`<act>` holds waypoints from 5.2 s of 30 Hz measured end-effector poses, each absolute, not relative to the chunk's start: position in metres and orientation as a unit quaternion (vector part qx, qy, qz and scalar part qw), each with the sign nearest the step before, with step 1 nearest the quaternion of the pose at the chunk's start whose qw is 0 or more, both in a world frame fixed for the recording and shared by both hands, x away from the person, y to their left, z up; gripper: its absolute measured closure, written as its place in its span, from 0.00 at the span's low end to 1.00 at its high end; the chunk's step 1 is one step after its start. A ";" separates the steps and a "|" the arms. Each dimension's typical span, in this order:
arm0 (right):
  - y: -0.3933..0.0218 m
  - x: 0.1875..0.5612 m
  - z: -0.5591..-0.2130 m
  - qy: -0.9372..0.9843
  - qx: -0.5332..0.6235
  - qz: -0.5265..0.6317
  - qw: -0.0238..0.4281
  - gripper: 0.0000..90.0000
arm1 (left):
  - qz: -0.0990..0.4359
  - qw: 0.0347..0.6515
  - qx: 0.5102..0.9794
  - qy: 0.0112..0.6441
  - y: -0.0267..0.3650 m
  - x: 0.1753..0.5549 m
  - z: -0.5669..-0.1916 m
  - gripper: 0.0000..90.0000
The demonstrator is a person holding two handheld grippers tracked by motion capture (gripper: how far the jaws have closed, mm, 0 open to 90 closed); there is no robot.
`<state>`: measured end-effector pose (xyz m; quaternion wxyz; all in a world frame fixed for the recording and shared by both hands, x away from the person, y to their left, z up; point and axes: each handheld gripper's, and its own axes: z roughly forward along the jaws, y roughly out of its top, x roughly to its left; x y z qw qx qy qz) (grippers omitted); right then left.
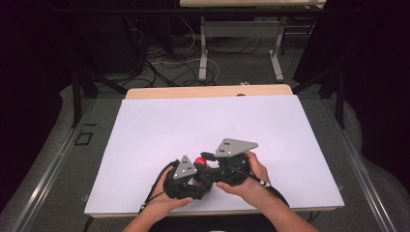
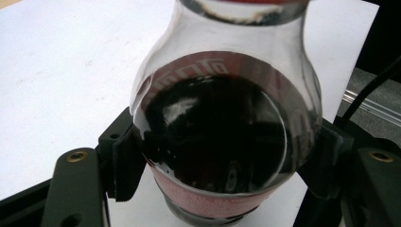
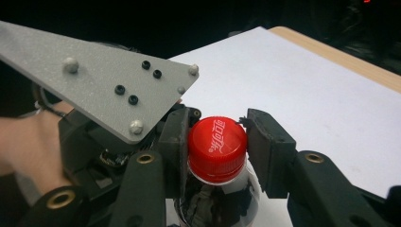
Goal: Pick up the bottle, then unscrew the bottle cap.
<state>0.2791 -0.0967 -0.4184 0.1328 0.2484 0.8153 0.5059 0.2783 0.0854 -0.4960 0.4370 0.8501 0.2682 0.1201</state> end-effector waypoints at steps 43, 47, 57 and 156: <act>-0.092 0.284 -0.421 0.799 0.277 0.520 0.119 0.66 | 0.127 0.437 0.844 0.283 0.090 0.279 -0.495 0.33; -0.096 0.285 -0.421 0.801 0.265 0.525 0.115 0.67 | 0.122 0.434 0.849 0.275 0.091 0.280 -0.494 0.33; -0.111 0.300 -0.419 0.834 0.162 0.523 0.068 0.68 | 0.122 0.439 0.850 0.263 0.088 0.277 -0.496 0.33; -0.100 0.295 -0.418 0.811 0.222 0.532 0.093 0.67 | 0.127 0.470 0.829 0.275 0.095 0.277 -0.493 0.33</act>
